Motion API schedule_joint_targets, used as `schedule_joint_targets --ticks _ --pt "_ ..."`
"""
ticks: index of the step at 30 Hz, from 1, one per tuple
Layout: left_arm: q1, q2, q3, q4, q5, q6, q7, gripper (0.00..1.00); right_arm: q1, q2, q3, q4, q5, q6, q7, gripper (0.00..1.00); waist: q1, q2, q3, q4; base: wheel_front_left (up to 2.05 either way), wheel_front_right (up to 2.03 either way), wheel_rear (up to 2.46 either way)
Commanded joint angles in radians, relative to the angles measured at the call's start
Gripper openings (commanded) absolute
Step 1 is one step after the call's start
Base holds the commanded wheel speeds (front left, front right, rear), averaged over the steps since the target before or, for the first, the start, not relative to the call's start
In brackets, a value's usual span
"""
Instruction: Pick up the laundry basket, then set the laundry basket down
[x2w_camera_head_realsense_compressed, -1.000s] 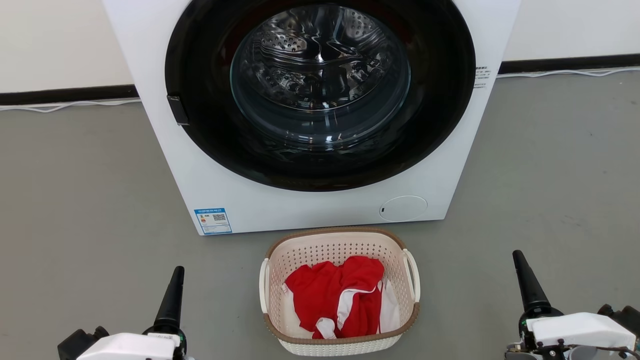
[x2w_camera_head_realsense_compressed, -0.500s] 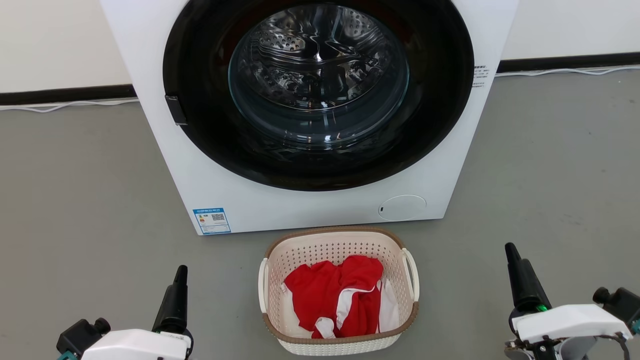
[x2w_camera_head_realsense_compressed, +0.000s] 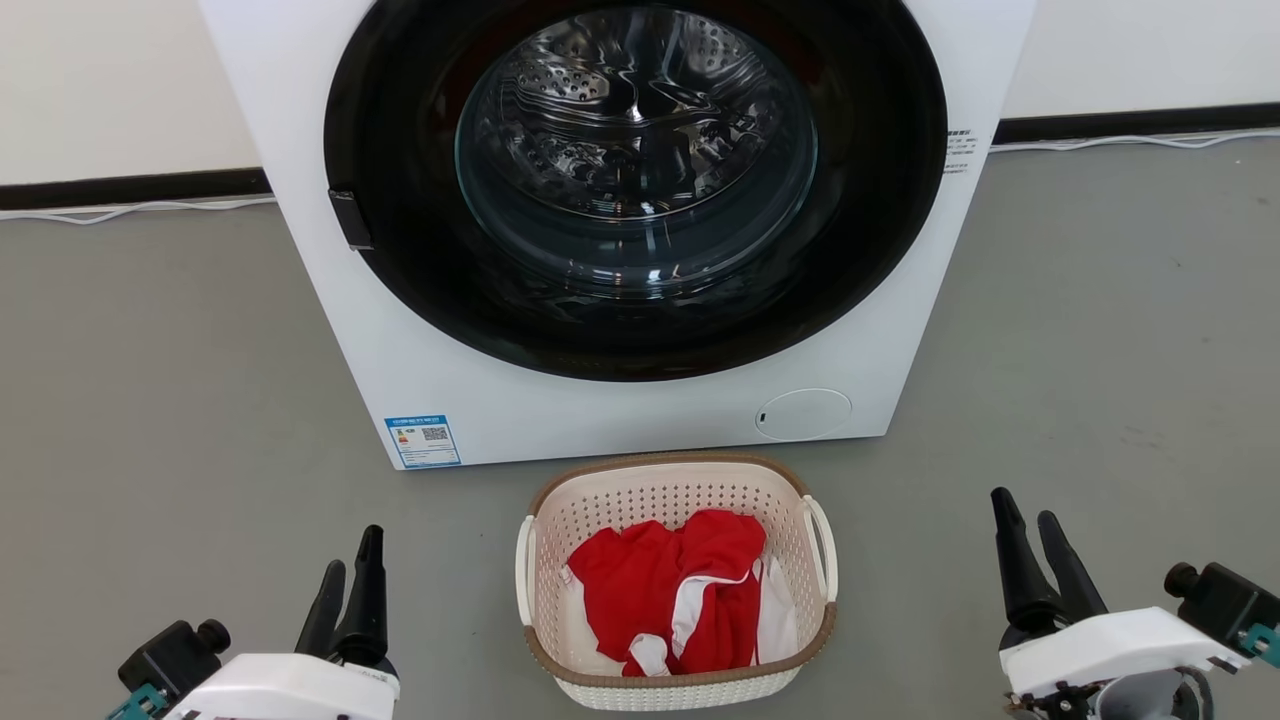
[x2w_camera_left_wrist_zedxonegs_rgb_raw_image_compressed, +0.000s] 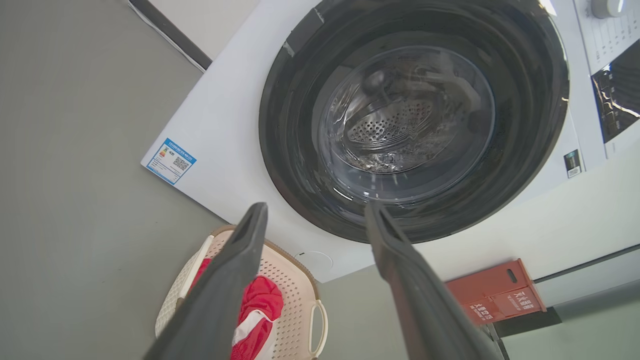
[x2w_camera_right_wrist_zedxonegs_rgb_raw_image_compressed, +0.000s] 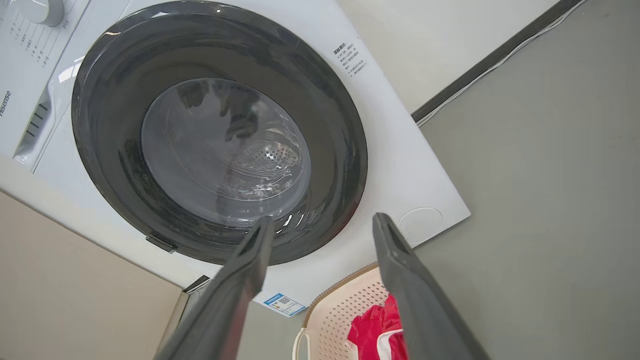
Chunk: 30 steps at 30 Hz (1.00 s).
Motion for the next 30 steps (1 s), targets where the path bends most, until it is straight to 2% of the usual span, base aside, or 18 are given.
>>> schedule_joint_targets --ticks 1,30 --pt "-0.049 0.01 0.016 -0.032 0.042 0.003 -0.014 1.0 -0.052 -0.013 0.02 -0.019 -0.042 0.004 -0.02 1.0 0.0 0.0 0.0 -0.001 0.0 0.0 0.0" --pt "-0.049 0.013 0.022 -0.043 0.431 0.005 -0.096 1.0 -0.062 -0.025 0.064 0.025 -0.407 0.006 -0.102 1.0 0.0 0.0 -0.001 -0.015 0.0 0.0 0.0"
